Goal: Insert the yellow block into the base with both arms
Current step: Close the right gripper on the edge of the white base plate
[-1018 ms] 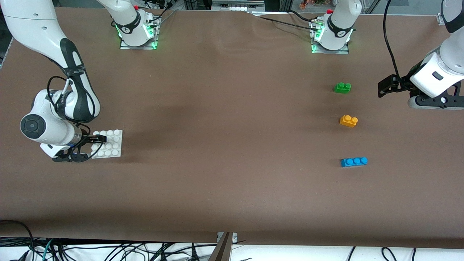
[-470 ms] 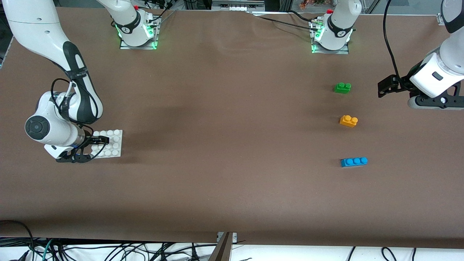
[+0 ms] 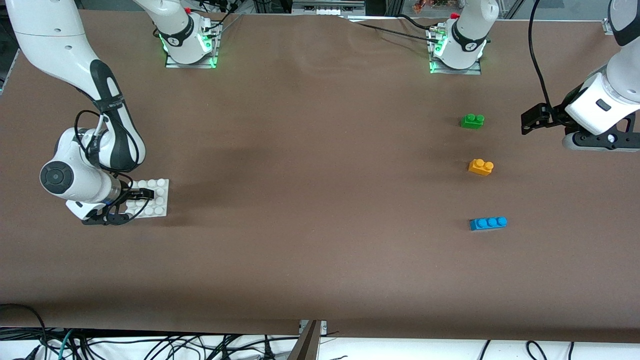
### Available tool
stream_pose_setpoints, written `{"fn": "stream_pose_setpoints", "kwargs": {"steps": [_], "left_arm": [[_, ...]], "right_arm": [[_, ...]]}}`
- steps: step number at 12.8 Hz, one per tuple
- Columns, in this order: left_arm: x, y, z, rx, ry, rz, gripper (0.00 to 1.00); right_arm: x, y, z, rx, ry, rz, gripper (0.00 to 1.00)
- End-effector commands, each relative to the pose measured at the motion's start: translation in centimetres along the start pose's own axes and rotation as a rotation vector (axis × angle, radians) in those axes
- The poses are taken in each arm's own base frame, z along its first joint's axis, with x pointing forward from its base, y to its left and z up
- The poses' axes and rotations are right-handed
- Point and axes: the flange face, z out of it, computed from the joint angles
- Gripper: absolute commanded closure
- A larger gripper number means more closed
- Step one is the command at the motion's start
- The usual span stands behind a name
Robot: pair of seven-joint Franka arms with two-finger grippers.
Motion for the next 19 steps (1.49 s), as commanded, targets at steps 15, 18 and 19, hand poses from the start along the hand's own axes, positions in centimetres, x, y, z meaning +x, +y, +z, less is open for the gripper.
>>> {"fn": "stream_pose_setpoints", "kwargs": {"steps": [15,18,19], "left_arm": [[0.3,-0.3,-0.6,0.008,0.000,0.007,0.00],[0.3,-0.3,-0.6,0.008,0.000,0.007,0.00],[0.3,-0.3,-0.7,0.008,0.001,0.007,0.00]], "right_arm": [[0.0,-0.7,1.4,0.013,-0.011,-0.008,0.00],[0.0,-0.7,1.2,0.013,-0.011,-0.009,0.00],[0.0,-0.7,1.2,0.014,-0.015,-0.009,0.00]]}}
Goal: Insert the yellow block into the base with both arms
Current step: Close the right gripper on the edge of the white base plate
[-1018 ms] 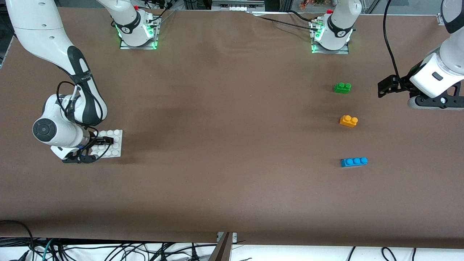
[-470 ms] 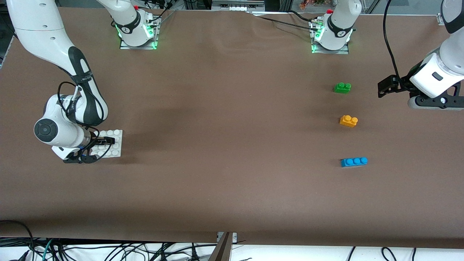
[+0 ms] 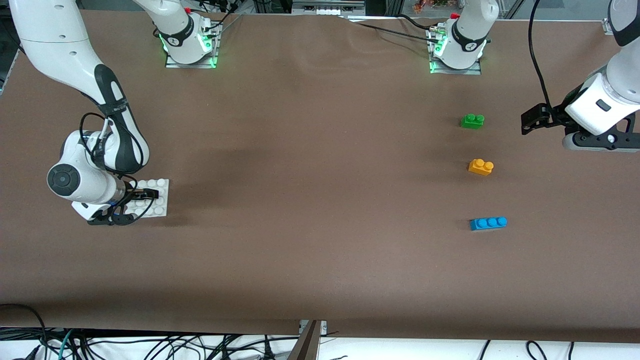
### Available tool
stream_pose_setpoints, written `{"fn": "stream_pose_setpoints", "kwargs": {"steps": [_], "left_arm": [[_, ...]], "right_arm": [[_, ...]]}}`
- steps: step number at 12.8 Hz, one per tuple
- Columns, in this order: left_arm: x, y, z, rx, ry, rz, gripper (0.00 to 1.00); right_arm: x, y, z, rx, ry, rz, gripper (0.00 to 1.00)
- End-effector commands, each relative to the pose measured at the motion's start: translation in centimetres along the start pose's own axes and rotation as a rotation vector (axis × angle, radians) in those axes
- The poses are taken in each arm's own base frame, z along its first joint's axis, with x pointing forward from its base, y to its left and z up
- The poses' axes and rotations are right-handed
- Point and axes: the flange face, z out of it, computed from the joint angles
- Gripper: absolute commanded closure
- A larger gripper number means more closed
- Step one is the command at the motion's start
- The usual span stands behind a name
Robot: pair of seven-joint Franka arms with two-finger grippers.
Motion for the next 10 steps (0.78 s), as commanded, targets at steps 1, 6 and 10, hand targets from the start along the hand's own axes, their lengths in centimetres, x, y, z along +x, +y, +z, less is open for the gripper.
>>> {"fn": "stream_pose_setpoints", "kwargs": {"steps": [1,6,10], "left_arm": [[0.25,-0.27,-0.62,0.008,0.000,0.008,0.00],[0.25,-0.27,-0.62,0.008,0.000,0.009,0.00],[0.25,-0.27,-0.62,0.008,0.000,0.009,0.00]], "right_arm": [[-0.06,-0.22,0.05,0.014,-0.005,-0.002,0.00],[-0.16,-0.68,-0.16,0.023,-0.015,-0.005,0.00],[-0.19,-0.55,0.57,0.023,-0.020,-0.005,0.00]]}}
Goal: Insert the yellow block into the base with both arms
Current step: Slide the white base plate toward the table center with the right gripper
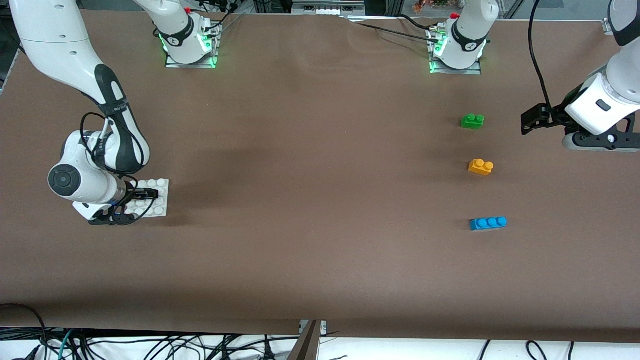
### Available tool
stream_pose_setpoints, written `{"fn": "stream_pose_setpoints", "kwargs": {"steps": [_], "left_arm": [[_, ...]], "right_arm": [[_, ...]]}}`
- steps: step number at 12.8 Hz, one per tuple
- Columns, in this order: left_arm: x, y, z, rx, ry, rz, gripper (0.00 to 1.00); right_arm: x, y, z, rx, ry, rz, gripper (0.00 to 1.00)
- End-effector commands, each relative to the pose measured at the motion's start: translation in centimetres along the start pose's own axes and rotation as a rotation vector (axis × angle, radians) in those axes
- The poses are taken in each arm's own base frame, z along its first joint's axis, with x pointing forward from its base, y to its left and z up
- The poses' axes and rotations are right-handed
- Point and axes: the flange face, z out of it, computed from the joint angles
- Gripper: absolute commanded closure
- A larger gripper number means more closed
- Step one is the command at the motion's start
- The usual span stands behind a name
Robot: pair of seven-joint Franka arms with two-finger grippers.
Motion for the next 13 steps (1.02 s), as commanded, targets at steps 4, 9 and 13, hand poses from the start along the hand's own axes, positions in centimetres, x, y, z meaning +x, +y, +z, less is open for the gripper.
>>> {"fn": "stream_pose_setpoints", "kwargs": {"steps": [4,9,13], "left_arm": [[0.2,-0.3,-0.6,0.008,0.000,0.009,0.00],[0.2,-0.3,-0.7,0.008,0.002,0.011,0.00],[0.3,0.1,-0.6,0.018,0.001,0.020,0.00]], "right_arm": [[-0.1,-0.6,0.9,0.024,-0.013,-0.002,0.00],[0.3,-3.5,0.8,0.076,-0.008,-0.012,0.00],[0.6,-7.5,0.6,0.130,-0.002,-0.026,0.00]]}}
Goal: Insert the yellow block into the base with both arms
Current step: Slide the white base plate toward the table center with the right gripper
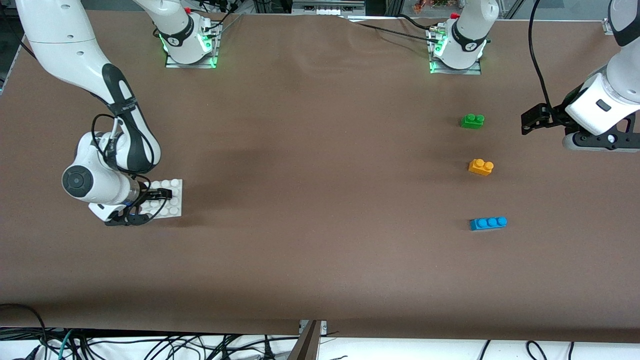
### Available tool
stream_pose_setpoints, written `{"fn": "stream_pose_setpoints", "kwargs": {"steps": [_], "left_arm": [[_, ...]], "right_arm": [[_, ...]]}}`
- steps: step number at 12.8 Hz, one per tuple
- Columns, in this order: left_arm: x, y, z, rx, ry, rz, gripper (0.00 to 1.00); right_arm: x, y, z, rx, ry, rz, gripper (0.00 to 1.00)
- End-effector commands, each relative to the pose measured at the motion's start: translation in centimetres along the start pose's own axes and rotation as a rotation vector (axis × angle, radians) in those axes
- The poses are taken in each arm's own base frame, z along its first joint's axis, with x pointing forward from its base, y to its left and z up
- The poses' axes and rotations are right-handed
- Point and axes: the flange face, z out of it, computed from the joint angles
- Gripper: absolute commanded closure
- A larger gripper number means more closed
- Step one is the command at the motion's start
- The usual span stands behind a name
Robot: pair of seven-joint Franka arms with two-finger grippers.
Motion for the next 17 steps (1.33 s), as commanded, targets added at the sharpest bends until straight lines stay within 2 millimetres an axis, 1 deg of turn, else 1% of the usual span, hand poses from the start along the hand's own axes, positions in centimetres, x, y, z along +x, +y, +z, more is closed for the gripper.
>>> {"fn": "stream_pose_setpoints", "kwargs": {"steps": [1,2,3,5,7,9,10,12,13,14,15,16,17], "left_arm": [[0.3,0.2,-0.7,0.019,0.003,0.019,0.00],[0.3,0.2,-0.7,0.019,0.003,0.019,0.00],[0.3,0.2,-0.7,0.019,0.003,0.016,0.00],[0.3,0.1,-0.7,0.015,0.003,0.012,0.00],[0.3,-0.1,-0.7,0.008,0.002,0.007,0.00],[0.7,0.2,-0.9,0.012,0.007,0.018,0.00],[0.7,0.5,-1.1,0.019,0.011,0.023,0.00],[0.7,0.5,-1.1,0.019,0.011,0.024,0.00],[0.7,0.5,-1.1,0.019,0.014,0.024,0.00],[0.6,0.5,-1.3,0.009,0.016,0.018,0.00],[0.6,0.3,-1.3,0.006,0.016,0.013,0.00],[0.6,-0.1,-1.3,0.003,0.016,0.007,0.00],[0.6,-0.1,-1.5,-0.002,0.020,0.005,0.00]], "right_arm": [[0.3,-3.9,1.1,0.060,-0.001,-0.004,0.00],[0.5,-5.9,1.3,0.057,0.008,-0.032,0.00],[0.6,-7.2,1.3,0.053,0.017,-0.033,0.00],[0.7,-10.8,1.5,0.046,0.019,-0.026,0.00],[0.7,-13.3,1.7,0.045,0.030,-0.053,0.00],[0.4,-15.8,2.0,0.076,0.024,-0.055,0.00],[0.3,-16.8,2.0,0.086,0.023,-0.058,0.00],[-0.2,-19.7,1.9,0.094,0.023,-0.090,0.00],[-0.3,-20.8,1.8,0.104,0.024,-0.096,0.00],[-0.3,-22.0,1.5,0.108,0.029,-0.091,0.00],[-0.5,-23.3,1.4,0.105,0.028,-0.045,0.00],[-0.7,-25.4,1.1,0.105,0.035,-0.030,0.00],[-1.1,-27.3,1.2,0.103,0.031,-0.017,0.00]]}}
